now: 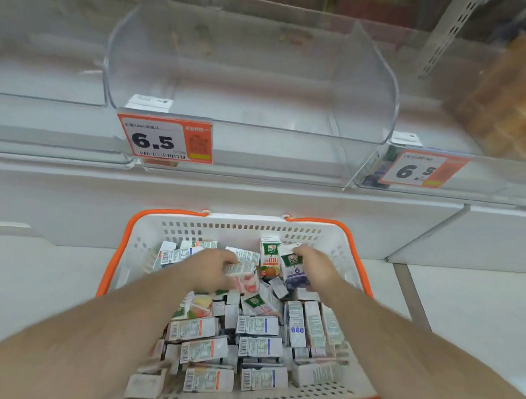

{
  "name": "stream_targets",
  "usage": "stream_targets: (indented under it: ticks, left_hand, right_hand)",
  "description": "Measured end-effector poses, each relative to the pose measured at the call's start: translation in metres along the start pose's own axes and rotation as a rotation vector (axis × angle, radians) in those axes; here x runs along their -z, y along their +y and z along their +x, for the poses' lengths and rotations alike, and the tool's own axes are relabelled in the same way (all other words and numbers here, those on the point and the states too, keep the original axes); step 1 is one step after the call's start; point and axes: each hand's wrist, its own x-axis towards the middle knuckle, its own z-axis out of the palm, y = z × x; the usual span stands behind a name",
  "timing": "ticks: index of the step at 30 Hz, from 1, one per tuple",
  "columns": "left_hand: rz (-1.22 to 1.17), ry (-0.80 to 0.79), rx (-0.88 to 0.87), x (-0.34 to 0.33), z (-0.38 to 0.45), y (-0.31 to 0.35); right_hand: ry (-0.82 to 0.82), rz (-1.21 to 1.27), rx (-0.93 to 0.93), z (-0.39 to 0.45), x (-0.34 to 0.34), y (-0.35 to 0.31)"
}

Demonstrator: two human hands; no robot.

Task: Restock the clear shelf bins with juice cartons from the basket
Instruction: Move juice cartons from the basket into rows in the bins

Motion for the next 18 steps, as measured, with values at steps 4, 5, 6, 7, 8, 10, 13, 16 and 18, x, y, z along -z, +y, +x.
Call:
stream_targets:
  ticks: [4, 5, 6, 7, 8, 10, 13, 16, 18]
  left_hand:
    - [-0.343, 0.063, 0.017, 0.054, -0.027, 0.02]
    - [-0.439, 0.061, 0.019, 0.066, -0.035, 0.023]
    - [-0.519, 0.048, 0.013, 0.079, -0.044, 0.027]
    - [-0.573, 0.037, 0.002, 0.091, -0.054, 0.03]
    - [-0.605, 0.037, -0.013, 0.103, -0.063, 0.033]
    - [-0.624, 0.061, -0.057, 0.126, -0.084, 0.04]
    - [-0.709, 0.096, -0.146, 0.149, -0.112, 0.051]
    - [-0.925, 0.137, -0.213, 0.152, -0.13, 0.059]
    - [-1.076, 0.135, -0.228, 0.148, -0.134, 0.064]
  right_hand:
    - [-0.126, 0.182, 0.017, -0.033, 0.007, -0.039]
    - [-0.148, 0.197, 0.034, -0.041, 0.009, -0.048]
    - [-0.165, 0.197, 0.053, -0.05, 0.012, -0.057]
    - [-0.182, 0.179, 0.075, -0.058, 0.016, -0.066]
    - [-0.201, 0.145, 0.103, -0.067, 0.02, -0.075]
    - [-0.237, 0.096, 0.173, -0.089, 0.029, -0.093]
    - [-0.289, 0.108, 0.319, -0.122, 0.041, -0.114]
    - [-0.335, 0.237, 0.452, -0.141, 0.048, -0.123]
    - [-0.363, 0.322, 0.521, -0.147, 0.047, -0.126]
